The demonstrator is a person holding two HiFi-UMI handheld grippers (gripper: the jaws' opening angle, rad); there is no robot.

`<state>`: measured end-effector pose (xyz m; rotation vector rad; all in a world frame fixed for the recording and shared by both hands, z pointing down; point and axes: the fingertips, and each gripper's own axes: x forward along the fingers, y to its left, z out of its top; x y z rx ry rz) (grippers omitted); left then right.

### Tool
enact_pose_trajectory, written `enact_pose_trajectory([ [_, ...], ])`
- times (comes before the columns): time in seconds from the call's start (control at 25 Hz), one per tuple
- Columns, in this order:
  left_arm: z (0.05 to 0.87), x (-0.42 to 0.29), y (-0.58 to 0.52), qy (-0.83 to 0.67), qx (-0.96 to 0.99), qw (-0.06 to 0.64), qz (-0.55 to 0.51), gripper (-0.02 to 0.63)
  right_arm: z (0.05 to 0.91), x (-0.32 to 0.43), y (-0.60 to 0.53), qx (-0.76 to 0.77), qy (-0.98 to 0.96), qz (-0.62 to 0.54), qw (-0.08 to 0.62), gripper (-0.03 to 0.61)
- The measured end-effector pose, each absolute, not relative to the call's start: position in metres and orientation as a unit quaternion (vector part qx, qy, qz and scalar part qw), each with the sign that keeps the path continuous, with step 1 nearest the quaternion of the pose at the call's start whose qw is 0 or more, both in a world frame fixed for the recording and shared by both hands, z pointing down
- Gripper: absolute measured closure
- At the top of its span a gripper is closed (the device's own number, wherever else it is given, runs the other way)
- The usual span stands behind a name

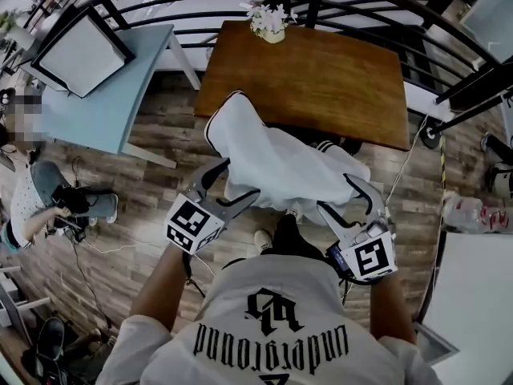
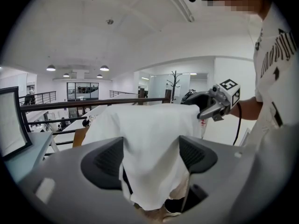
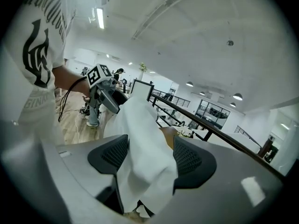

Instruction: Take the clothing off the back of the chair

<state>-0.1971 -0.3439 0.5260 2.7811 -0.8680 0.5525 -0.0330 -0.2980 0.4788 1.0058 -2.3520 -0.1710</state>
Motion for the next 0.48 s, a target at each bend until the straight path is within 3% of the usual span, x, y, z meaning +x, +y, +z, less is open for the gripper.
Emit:
enact_pose_trajectory([
  [0.2, 0.527, -0.190, -0.343, -0.291, 0.934, 0.091, 0.185, 0.214, 0.475, -0.030, -0.299, 0.379, -0.878, -0.068, 0.283, 0.303],
  [0.48, 0.521, -0.183, -0.339, -0.292, 0.936, 0.071, 0.183, 0.407, 0.474, -0.030, -0.298, 0.368, -0.882, -0.080, 0.284, 0.342],
])
